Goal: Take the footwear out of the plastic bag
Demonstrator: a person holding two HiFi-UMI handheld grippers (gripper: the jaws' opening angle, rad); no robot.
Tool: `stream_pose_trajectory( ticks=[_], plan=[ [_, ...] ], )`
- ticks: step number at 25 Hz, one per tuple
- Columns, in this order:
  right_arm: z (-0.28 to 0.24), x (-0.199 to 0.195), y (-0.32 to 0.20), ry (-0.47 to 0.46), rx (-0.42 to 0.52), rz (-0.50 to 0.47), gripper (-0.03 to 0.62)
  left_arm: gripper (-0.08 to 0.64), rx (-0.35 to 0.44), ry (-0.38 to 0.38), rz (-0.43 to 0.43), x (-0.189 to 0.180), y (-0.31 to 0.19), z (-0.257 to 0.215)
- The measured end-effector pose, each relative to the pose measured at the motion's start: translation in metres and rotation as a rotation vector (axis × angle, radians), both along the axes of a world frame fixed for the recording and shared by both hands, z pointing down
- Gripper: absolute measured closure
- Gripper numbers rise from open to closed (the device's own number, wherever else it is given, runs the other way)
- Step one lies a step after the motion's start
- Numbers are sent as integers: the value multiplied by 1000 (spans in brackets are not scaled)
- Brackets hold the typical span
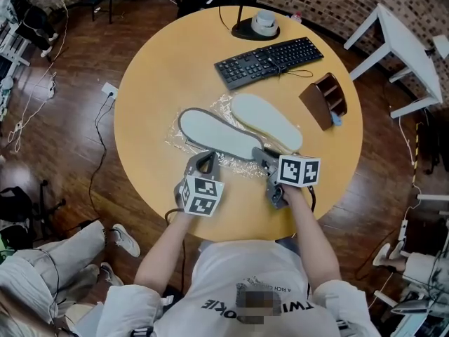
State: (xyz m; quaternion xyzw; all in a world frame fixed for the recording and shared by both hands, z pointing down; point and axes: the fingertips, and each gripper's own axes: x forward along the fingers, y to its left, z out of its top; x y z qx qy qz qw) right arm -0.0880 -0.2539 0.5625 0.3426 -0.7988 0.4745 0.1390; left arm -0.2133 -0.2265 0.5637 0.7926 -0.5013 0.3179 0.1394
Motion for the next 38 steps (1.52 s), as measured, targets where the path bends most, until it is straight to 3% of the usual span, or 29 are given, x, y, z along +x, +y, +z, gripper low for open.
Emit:
stream_pose_trajectory(
  ticks=[7, 14, 20, 30, 38],
  plan=[
    [7, 4, 0, 327, 170, -77, 479, 554, 28, 43, 0, 12, -1, -19],
    [11, 11, 1, 464, 254, -98, 425, 554, 50, 68, -6, 25, 6, -32],
    [-5, 22, 13, 439, 316, -136, 416, 554, 77, 81, -36, 52, 17, -47],
    [-45, 77, 67, 349, 452, -205, 417, 554, 141, 139, -151, 134, 67, -72],
    [-78, 117, 122, 246, 537, -250, 428, 554, 191, 124, -219, 197, 108, -83]
  ],
)
